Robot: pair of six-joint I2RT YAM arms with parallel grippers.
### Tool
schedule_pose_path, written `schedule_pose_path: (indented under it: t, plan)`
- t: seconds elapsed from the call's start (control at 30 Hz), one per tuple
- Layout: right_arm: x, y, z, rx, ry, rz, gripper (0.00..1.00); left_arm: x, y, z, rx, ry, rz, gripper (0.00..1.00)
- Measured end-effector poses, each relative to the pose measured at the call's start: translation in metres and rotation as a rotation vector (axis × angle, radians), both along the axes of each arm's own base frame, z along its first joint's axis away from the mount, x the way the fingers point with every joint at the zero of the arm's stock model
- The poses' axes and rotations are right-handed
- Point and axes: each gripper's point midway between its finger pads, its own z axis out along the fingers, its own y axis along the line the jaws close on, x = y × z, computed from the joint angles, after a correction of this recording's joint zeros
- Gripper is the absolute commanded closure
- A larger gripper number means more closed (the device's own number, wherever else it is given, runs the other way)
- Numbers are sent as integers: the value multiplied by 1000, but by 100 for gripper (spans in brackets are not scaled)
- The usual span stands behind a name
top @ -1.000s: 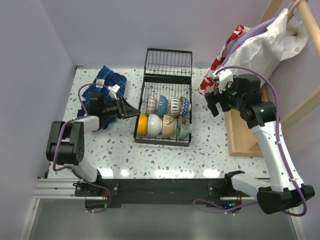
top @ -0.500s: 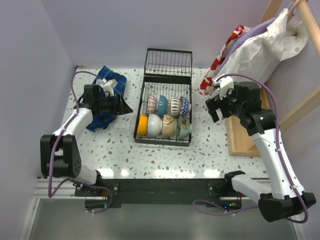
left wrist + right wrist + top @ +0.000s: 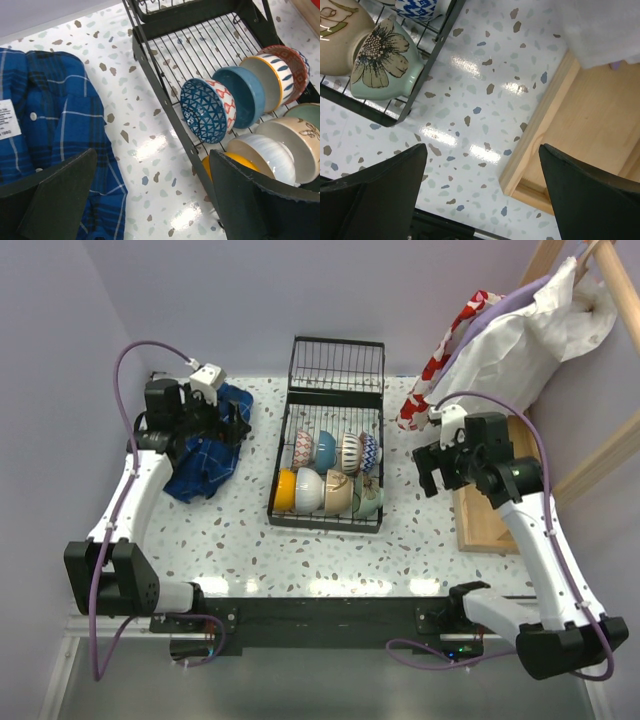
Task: Load the bowls into the dish rack
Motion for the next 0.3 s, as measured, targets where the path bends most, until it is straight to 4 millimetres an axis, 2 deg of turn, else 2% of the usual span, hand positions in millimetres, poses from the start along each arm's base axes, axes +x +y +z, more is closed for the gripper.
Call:
schedule_pose_path:
  t: [0.17,0.3]
  plan:
    - [-21,-9,5,-16,1,-22,1,6,5,4,14,-26,28,0]
    - [-33,-16,0,-46,17,-20,1,9,3,5,-1,-32,26,0]
